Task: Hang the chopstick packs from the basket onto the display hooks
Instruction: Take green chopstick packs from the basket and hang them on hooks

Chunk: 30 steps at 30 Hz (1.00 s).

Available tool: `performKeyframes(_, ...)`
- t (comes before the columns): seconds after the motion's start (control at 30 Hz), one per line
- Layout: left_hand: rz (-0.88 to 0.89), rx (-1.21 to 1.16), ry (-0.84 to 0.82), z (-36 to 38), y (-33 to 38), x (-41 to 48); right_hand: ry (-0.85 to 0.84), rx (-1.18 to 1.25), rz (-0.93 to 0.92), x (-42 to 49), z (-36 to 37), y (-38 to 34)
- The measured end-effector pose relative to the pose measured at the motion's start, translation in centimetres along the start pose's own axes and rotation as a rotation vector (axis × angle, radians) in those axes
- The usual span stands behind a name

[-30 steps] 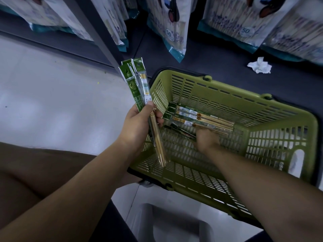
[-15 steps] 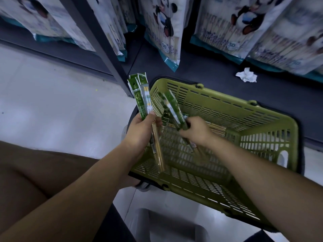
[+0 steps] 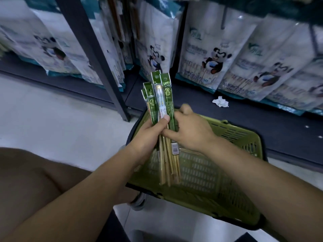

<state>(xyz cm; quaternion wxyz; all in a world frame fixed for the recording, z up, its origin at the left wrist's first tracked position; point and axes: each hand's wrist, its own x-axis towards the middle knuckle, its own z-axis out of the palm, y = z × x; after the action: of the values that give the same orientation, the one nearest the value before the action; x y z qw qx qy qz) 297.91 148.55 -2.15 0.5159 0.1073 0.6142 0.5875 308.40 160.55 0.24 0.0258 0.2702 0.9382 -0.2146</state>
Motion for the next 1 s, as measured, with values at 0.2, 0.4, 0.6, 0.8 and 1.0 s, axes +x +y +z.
performKeyframes(0.2, 0.0, -0.03, -0.062, 3.8, 4.9, -1.8, 0.039, -0.187, 0.017, -3.6, -7.6, -0.9)
performKeyframes(0.4, 0.179, 0.087, -0.133, 7.6, 10.1, -6.0, 0.168, 0.171, -0.015, -7.5, -14.3, -1.7)
performKeyframes(0.6, 0.434, 0.194, -0.227, 11.2, 15.5, -8.3, 0.601, 0.829, -0.013, -9.0, -21.2, -2.8)
performKeyframes(0.8, 0.755, 0.345, -0.304, 15.4, 21.8, -9.2, 0.944, 0.908, -0.073, -9.8, -29.9, -3.1)
performKeyframes(1.0, 0.926, 0.325, -0.302, 19.0, 25.6, -9.2, 0.992, 1.002, -0.026, -10.4, -35.6, -3.0)
